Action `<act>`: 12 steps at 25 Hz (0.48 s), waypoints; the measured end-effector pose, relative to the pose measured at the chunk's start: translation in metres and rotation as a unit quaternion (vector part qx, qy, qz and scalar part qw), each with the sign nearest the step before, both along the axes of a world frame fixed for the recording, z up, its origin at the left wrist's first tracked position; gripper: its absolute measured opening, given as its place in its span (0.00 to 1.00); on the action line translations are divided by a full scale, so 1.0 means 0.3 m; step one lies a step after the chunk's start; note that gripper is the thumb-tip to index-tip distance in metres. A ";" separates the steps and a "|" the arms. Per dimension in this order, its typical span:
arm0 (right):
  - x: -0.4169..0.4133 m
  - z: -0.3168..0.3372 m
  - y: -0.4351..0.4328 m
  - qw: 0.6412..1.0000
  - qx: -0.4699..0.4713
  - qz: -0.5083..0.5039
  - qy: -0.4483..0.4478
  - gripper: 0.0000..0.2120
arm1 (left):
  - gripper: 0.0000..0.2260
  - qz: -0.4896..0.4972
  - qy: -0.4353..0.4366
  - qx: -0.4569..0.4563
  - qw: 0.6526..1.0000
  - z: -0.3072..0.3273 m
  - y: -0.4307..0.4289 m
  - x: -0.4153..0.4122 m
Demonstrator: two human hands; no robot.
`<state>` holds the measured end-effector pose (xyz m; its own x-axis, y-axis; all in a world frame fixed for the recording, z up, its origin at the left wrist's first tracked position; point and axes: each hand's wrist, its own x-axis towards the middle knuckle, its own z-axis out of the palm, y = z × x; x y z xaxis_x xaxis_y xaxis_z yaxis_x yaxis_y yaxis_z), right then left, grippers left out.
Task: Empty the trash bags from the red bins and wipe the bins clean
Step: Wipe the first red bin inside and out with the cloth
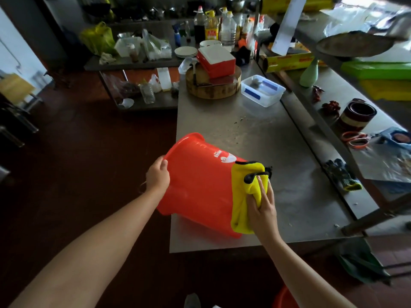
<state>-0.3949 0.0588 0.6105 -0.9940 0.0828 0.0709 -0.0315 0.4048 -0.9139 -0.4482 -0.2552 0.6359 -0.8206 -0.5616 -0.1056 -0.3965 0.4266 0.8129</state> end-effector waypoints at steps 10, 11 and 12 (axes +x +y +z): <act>-0.130 0.323 -0.133 0.945 0.287 0.143 0.068 0.26 | 0.19 0.083 -0.097 0.197 0.972 -0.194 0.075 0.153; -0.114 0.316 -0.162 0.937 0.304 0.155 0.076 0.26 | 0.23 0.083 -0.147 0.189 0.967 -0.193 0.073 0.161; -0.101 0.310 -0.198 0.929 0.319 0.165 0.084 0.27 | 0.27 0.079 -0.195 0.166 0.963 -0.187 0.063 0.170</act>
<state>-0.4251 -0.0005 0.7035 -0.9280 -0.3376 0.1573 -0.3713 0.8057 -0.4615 -0.3973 -0.2363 0.5796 -0.5895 -0.5585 -0.5837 -0.7380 0.0785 0.6702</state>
